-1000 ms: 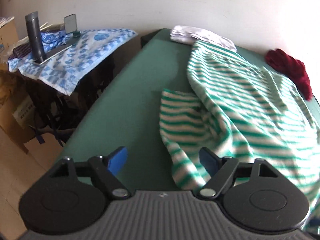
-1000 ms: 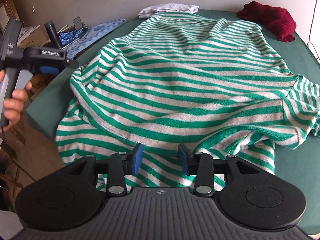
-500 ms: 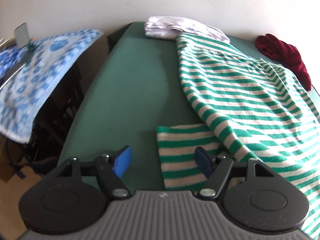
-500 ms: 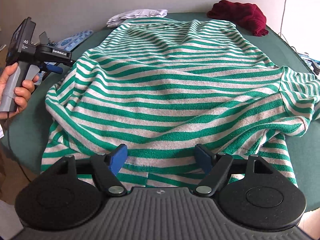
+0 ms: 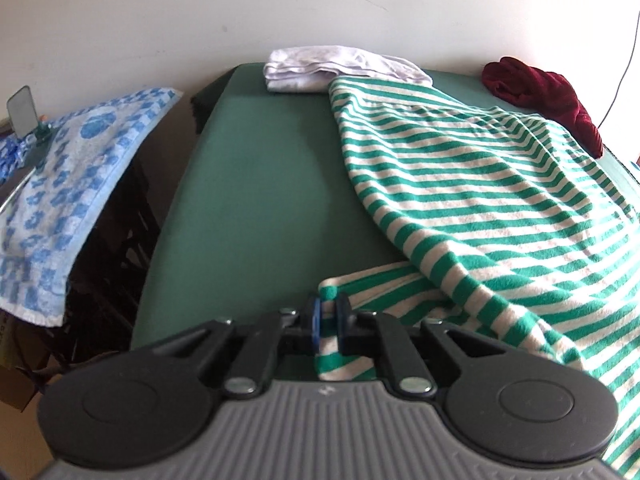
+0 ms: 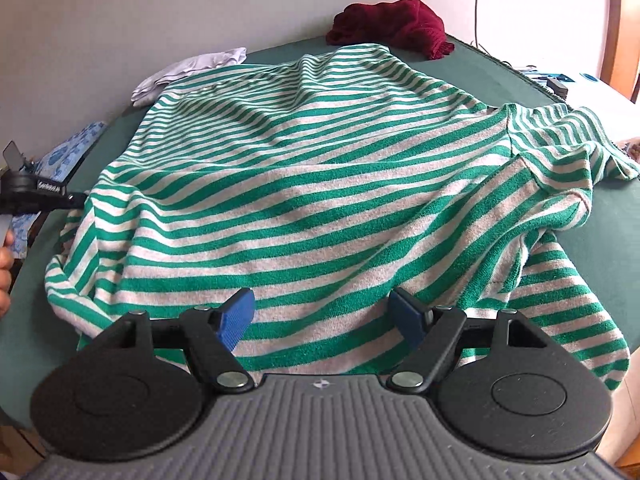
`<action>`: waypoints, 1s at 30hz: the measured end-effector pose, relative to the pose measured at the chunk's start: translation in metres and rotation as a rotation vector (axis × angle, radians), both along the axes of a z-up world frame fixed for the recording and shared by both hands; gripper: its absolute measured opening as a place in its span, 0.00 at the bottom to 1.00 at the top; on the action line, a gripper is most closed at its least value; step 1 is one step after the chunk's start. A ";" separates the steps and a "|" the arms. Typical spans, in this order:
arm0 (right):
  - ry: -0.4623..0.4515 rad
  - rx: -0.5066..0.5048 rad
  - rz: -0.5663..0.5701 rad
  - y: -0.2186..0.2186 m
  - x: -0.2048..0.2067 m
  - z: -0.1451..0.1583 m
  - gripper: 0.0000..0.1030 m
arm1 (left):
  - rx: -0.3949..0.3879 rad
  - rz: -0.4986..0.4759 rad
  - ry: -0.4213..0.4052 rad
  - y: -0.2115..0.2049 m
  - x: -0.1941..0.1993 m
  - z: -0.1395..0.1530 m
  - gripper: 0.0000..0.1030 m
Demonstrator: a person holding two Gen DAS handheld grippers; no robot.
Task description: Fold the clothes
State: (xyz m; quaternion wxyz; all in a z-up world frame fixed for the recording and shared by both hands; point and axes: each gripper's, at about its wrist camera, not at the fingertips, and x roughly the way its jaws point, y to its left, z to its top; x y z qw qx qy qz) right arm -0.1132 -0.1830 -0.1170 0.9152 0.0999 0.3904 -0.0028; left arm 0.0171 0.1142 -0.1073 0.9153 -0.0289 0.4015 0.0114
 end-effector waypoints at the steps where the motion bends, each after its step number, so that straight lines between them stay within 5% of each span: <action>1: -0.002 0.009 -0.015 0.001 0.002 0.000 0.77 | 0.004 0.011 0.006 0.004 -0.010 0.002 0.07; 8: -0.042 0.203 -0.132 -0.007 0.010 -0.001 0.90 | 0.059 0.092 0.062 0.035 -0.099 0.012 0.07; 12: -0.018 0.099 -0.067 0.004 0.015 0.000 0.87 | 0.065 0.156 0.106 0.060 -0.137 0.013 0.08; 15: -0.010 -0.014 -0.017 0.008 0.012 0.001 0.63 | 0.137 0.196 0.138 0.072 -0.157 0.012 0.00; 17: -0.012 -0.086 0.008 0.009 0.009 0.001 0.20 | 0.198 0.216 0.158 0.080 -0.163 0.011 0.00; 18: -0.021 -0.073 0.037 0.013 0.008 0.003 0.12 | 0.208 0.224 0.161 0.086 -0.165 0.013 0.00; 19: -0.030 -0.059 0.066 0.017 0.008 0.006 0.05 | 0.205 0.233 0.154 0.093 -0.165 0.017 0.00; 22: -0.056 -0.016 0.154 0.030 0.008 0.014 0.08 | 0.156 0.184 0.074 0.096 -0.154 0.033 0.02; 24: -0.074 0.013 0.213 0.039 0.008 0.020 0.11 | 0.106 0.110 0.037 0.087 -0.137 0.036 0.29; 25: -0.083 0.028 0.242 0.043 0.008 0.022 0.16 | 0.092 0.071 0.031 0.080 -0.128 0.034 0.51; 26: -0.092 0.042 0.272 0.048 0.008 0.025 0.21 | 0.091 0.045 0.034 0.075 -0.119 0.031 0.61; 30: -0.102 0.004 0.754 0.131 -0.002 0.026 0.34 | 0.107 -0.012 0.092 0.056 -0.092 0.012 0.62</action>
